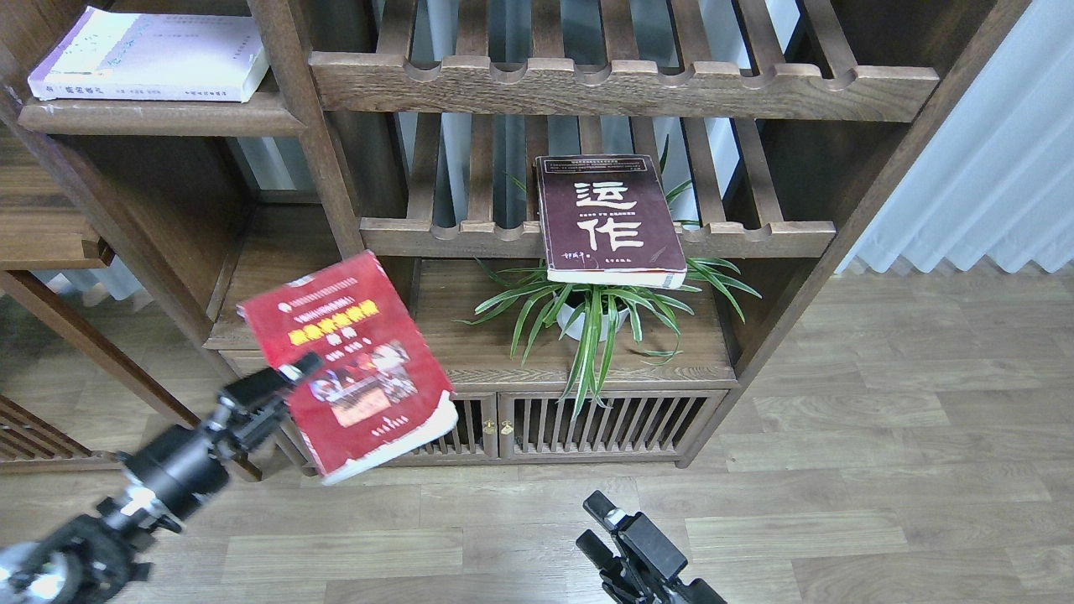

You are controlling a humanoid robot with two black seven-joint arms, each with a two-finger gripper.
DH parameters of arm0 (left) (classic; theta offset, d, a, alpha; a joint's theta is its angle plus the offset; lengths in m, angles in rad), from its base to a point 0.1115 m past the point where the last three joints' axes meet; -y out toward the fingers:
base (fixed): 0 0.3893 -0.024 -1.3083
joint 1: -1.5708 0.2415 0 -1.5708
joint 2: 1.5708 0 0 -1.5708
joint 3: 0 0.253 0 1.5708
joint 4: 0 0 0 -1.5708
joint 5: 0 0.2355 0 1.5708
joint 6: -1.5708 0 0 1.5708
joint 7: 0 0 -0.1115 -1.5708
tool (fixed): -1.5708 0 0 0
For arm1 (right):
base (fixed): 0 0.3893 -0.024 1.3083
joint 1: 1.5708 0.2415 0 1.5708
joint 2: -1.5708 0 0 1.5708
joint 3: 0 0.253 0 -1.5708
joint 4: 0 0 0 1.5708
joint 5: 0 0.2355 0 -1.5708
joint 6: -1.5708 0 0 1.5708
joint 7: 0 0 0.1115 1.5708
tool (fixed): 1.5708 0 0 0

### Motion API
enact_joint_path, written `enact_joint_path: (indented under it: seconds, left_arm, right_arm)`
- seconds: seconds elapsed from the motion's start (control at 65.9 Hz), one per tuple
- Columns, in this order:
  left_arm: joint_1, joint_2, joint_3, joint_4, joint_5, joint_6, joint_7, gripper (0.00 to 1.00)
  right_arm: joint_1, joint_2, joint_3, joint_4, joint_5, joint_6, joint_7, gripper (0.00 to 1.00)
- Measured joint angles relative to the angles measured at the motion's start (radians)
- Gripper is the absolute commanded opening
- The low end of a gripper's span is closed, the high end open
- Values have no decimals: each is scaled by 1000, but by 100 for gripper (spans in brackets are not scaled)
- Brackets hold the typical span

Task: Organize books on shelf

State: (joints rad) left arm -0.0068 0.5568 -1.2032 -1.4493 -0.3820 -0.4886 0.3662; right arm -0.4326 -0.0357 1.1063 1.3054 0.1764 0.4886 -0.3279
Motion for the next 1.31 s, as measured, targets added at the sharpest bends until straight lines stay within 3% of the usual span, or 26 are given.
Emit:
enact_joint_path:
  seconds: [0.106, 0.334, 0.683, 0.82, 0.835, 1.305]
  left_arm:
    - [12, 101, -115, -72, 1, 0, 0, 9]
    - [15, 260, -268, -82, -1, 0, 0, 9]
    - [-26, 355, -405, -49, 16, 0, 23, 9]
    - [-150, 363, -420, 34, 80, 0, 59, 9]
    - [-205, 363, -420, 74, 116, 0, 71, 9]
    - [-804, 266, -254, 383, 522, 0, 121, 9]
  right_arm:
    - [0, 1, 1, 0, 0, 0, 0, 99]
    - [0, 1, 3, -1, -1, 0, 0, 99]
    - [0, 1, 4, -2, -2, 0, 0, 99]
    - [0, 1, 2, -2, -3, 0, 0, 99]
    - [0, 1, 1, -2, -3, 0, 0, 99]
    - [0, 2, 7, -2, -3, 0, 0, 99]
